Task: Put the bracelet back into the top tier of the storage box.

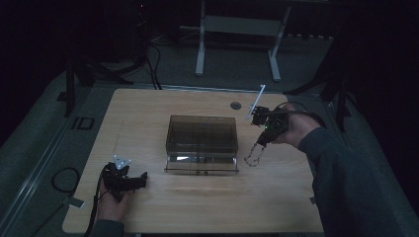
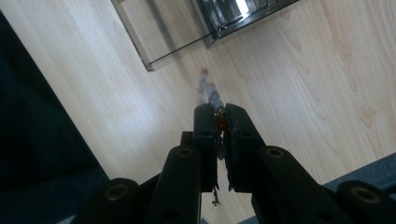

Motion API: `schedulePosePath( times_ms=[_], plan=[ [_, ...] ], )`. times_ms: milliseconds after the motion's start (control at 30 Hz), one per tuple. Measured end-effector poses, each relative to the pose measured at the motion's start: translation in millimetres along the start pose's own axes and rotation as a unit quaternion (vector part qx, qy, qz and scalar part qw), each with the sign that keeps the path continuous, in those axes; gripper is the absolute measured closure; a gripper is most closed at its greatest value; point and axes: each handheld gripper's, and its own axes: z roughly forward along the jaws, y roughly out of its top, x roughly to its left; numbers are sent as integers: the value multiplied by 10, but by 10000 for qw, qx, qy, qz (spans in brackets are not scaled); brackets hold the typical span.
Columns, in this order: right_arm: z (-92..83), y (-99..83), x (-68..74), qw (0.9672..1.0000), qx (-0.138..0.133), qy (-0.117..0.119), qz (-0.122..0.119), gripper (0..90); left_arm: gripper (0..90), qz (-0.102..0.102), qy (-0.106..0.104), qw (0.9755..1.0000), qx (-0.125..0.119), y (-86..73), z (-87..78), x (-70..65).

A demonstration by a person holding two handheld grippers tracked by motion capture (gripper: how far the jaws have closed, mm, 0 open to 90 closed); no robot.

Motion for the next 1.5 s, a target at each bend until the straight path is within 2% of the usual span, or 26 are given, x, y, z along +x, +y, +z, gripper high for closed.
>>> schedulePosePath(
  times_ms=[367, 933, 1233, 1500],
  plan=[
    [-158, 36, -8, 9999, 130, -13, -111, 839, 23, 1, -1, 10000, 0, 0, 0, 0],
    [-347, 151, 124, 9993, -45, -37, -362, 839, 23, 0, -3, 10000, -11, 3, 5, -6],
    [-425, 296, 232, 9980, -207, -18, -592, 839, 23, 5, -11, 10000, -9, 3, 6, -6],
    [-376, 490, 338, 9966, -189, 23, -798, 839, 23, 16, -21, 10000, -3, 3, 4, -6]
  ],
)
